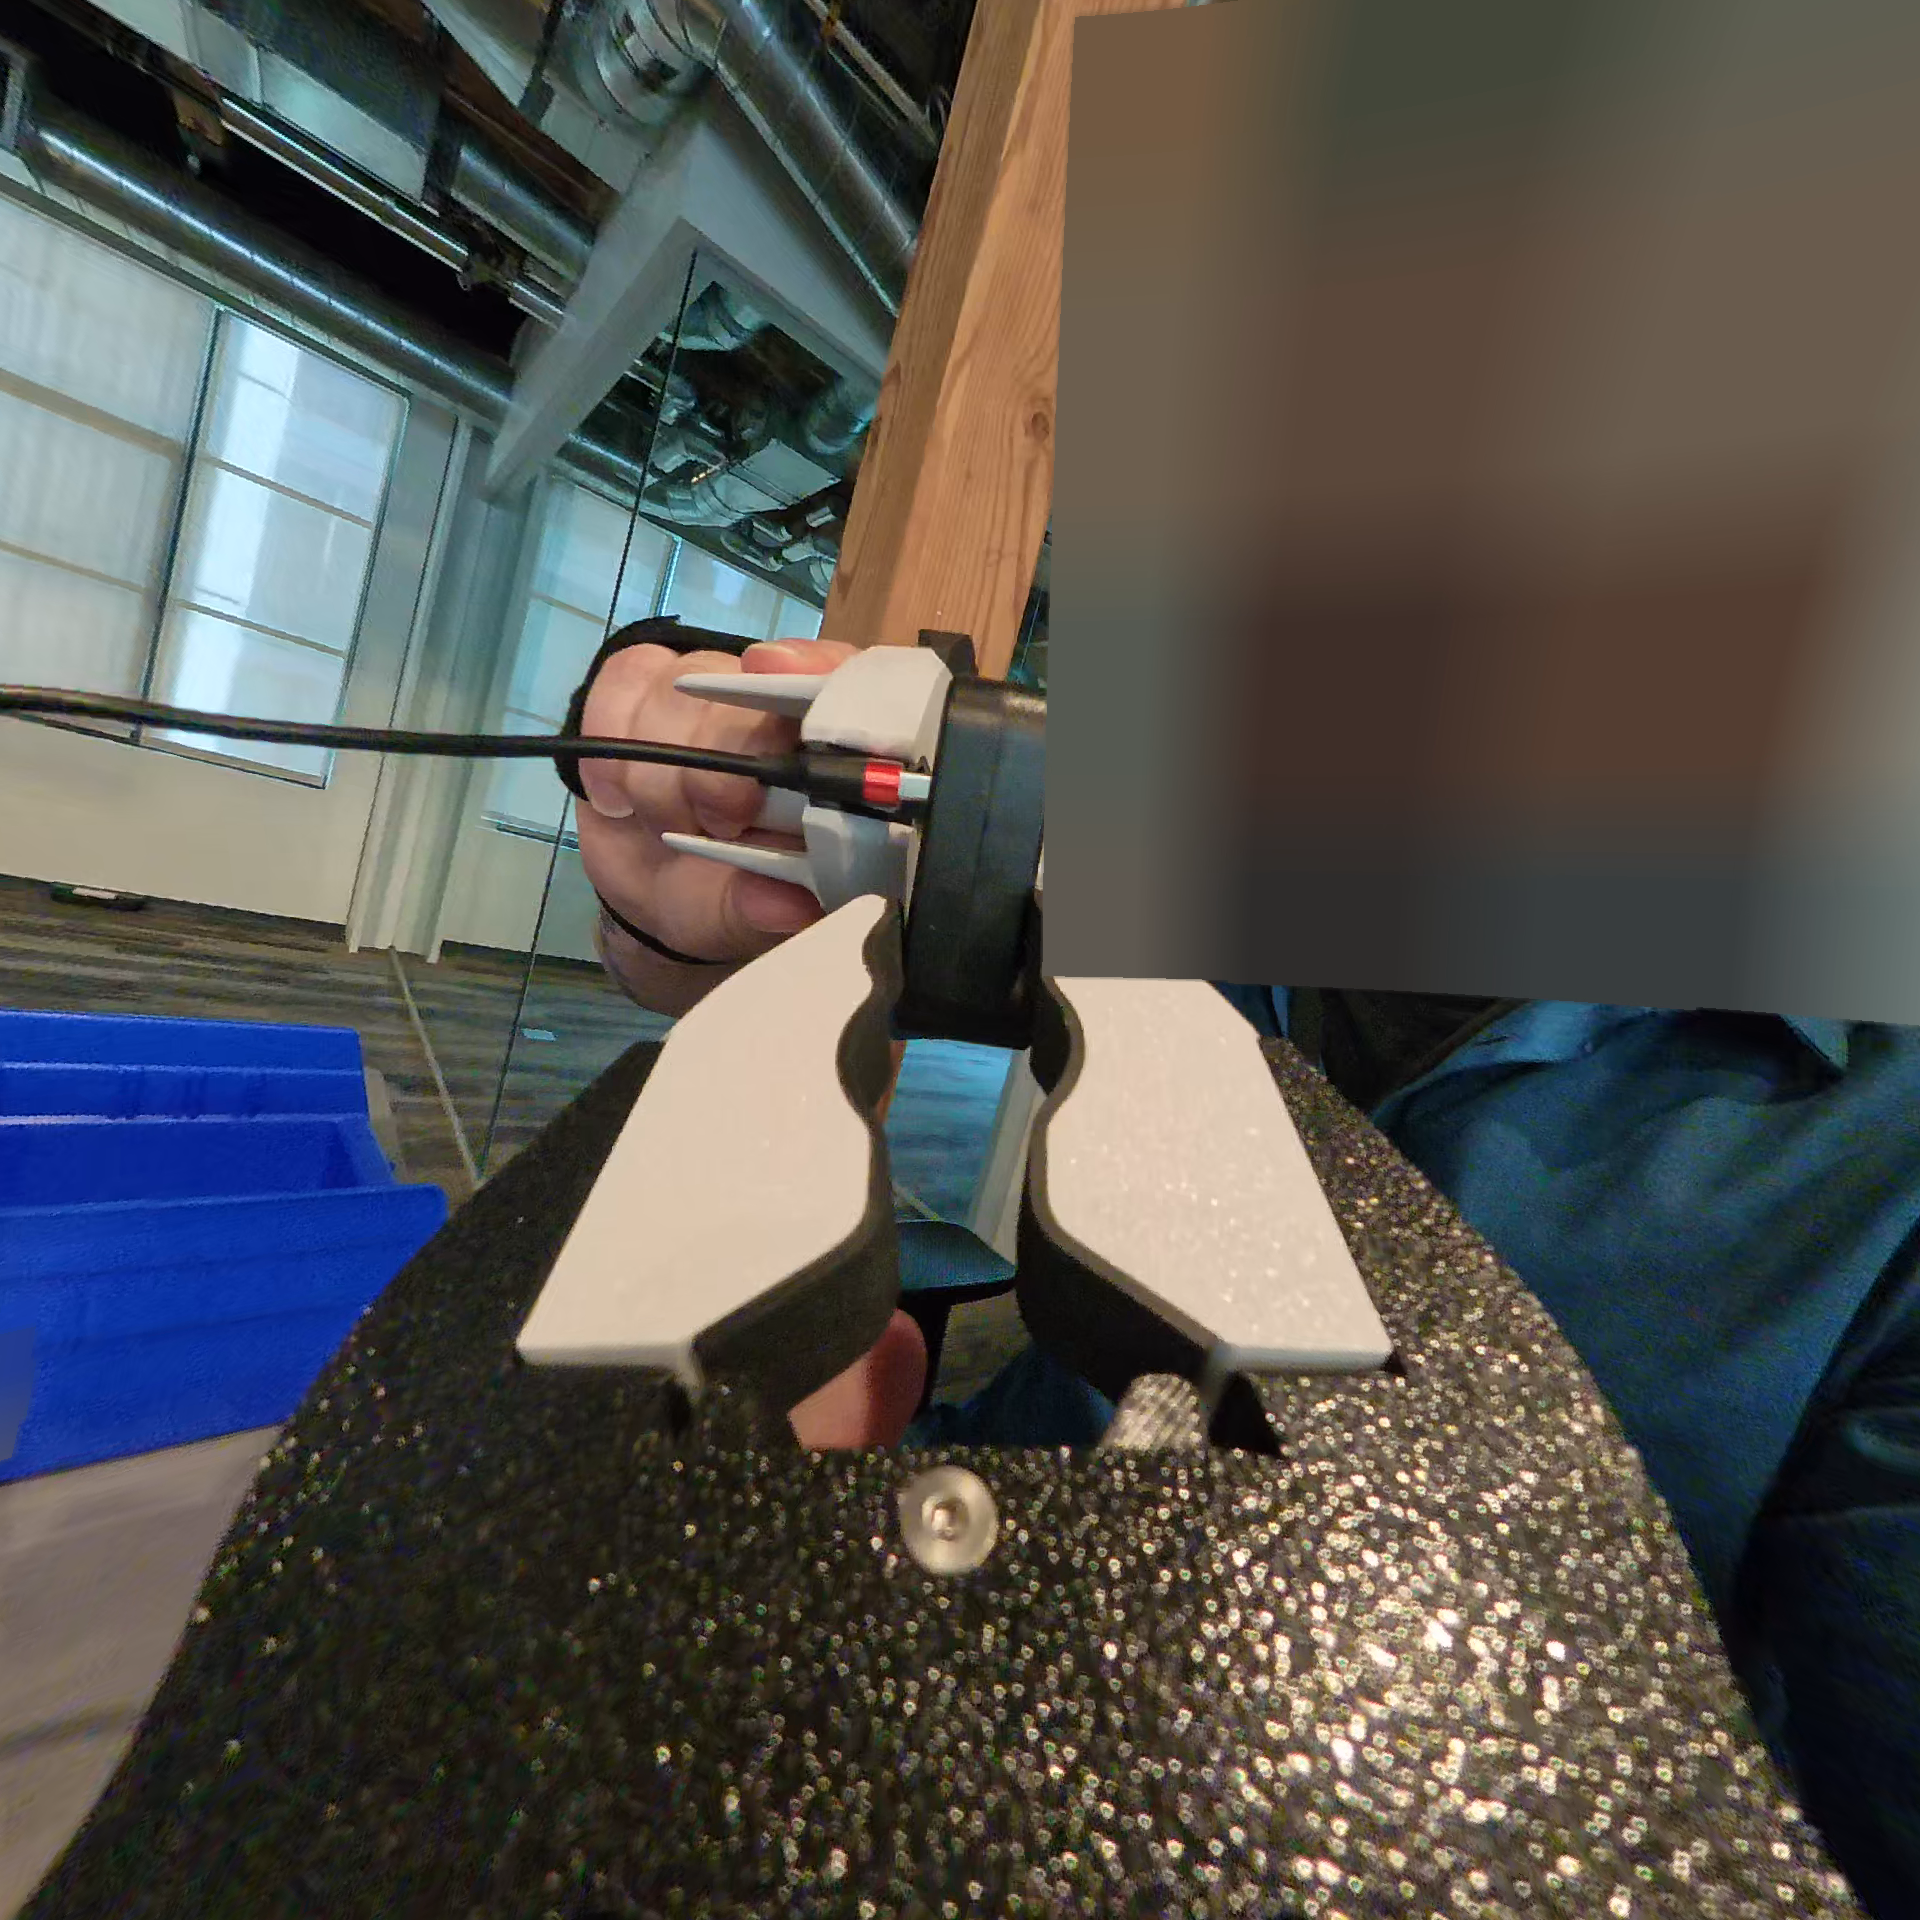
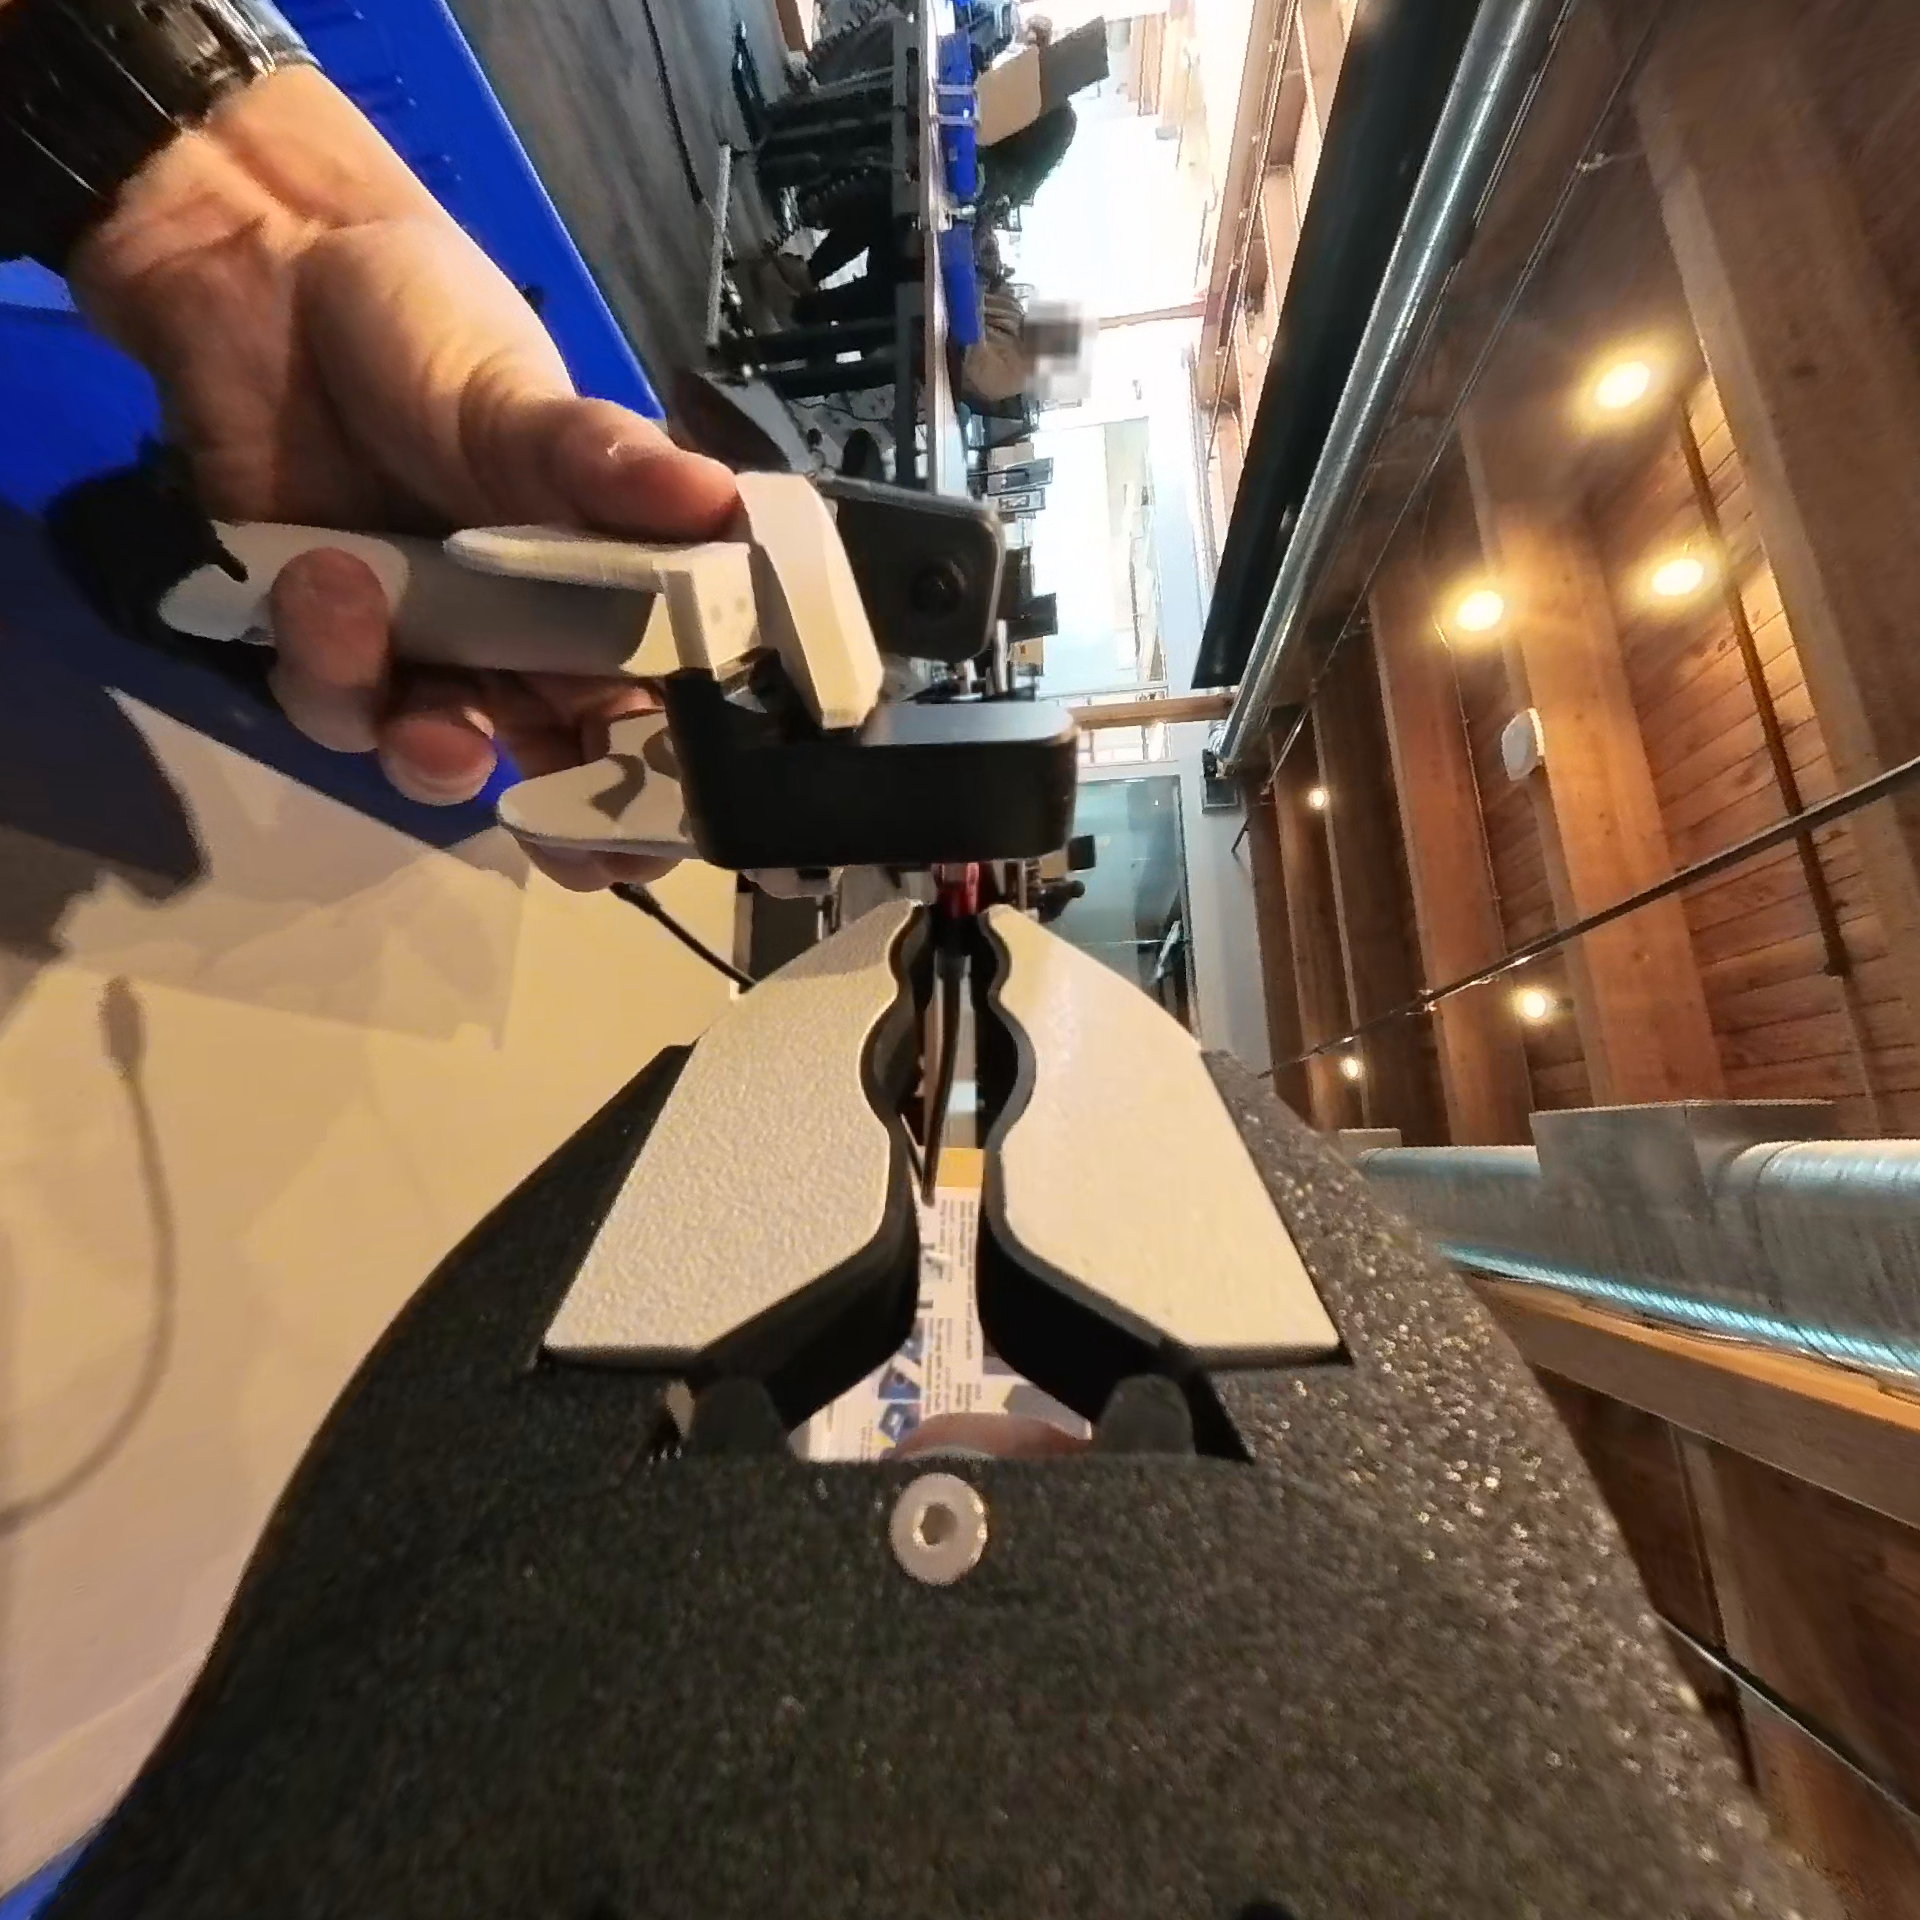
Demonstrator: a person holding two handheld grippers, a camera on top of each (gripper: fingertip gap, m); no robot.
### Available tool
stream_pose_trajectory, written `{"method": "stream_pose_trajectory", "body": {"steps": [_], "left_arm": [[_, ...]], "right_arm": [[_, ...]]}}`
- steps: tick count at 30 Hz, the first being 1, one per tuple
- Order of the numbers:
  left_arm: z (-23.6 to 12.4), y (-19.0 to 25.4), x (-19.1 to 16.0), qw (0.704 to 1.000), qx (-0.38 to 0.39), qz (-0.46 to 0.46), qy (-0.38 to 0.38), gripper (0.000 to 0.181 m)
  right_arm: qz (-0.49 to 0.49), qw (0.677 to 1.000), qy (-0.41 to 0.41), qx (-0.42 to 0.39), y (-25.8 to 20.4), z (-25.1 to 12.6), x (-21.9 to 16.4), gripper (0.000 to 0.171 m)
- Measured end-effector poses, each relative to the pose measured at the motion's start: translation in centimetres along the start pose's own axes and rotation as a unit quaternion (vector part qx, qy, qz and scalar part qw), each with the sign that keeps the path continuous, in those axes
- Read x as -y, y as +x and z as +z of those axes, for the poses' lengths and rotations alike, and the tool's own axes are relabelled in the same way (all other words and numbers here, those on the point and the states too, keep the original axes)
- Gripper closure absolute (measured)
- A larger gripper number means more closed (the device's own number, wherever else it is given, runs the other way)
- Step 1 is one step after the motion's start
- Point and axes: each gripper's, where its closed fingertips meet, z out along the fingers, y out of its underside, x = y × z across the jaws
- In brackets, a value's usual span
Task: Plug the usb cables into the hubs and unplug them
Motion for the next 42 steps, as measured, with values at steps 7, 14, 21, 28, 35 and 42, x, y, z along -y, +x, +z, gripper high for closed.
{"method": "stream_pose_trajectory", "body": {"steps": [7, 14, 21, 28, 35, 42], "left_arm": [[0.1, 0.0, 0.1, 1.0, -0.001, -0.005, 0.006, 0.159], [0.1, -0.3, 0.3, 1.0, 0.01, -0.003, 0.01, 0.159], [0.0, -0.3, 0.2, 1.0, 0.008, -0.007, 0.009, 0.159], [0.4, 1.3, 0.3, 0.999, -0.048, -0.009, 0.016, 0.159], [0.5, 3.7, -0.1, 0.991, -0.131, 0.001, 0.012, 0.159], [0.5, 4.8, -0.4, 0.986, -0.165, 0.005, 0.011, 0.159]], "right_arm": [[0.012, 1.0, -0.01, -0.002, 0.1, 0.0, 0.0, 0.166], [0.029, 0.999, -0.034, -0.007, 0.2, 0.3, -0.2, 0.166], [0.034, 0.999, -0.037, 0.0, -0.1, 0.3, -0.3, 0.166], [0.056, 0.996, 0.058, 0.034, 0.8, -0.4, 1.1, 0.165], [0.025, 0.983, 0.17, 0.07, 1.0, -1.3, 2.9, 0.143], [0.003, 0.97, 0.223, 0.101, 0.8, -2.0, 4.8, 0.158]]}}
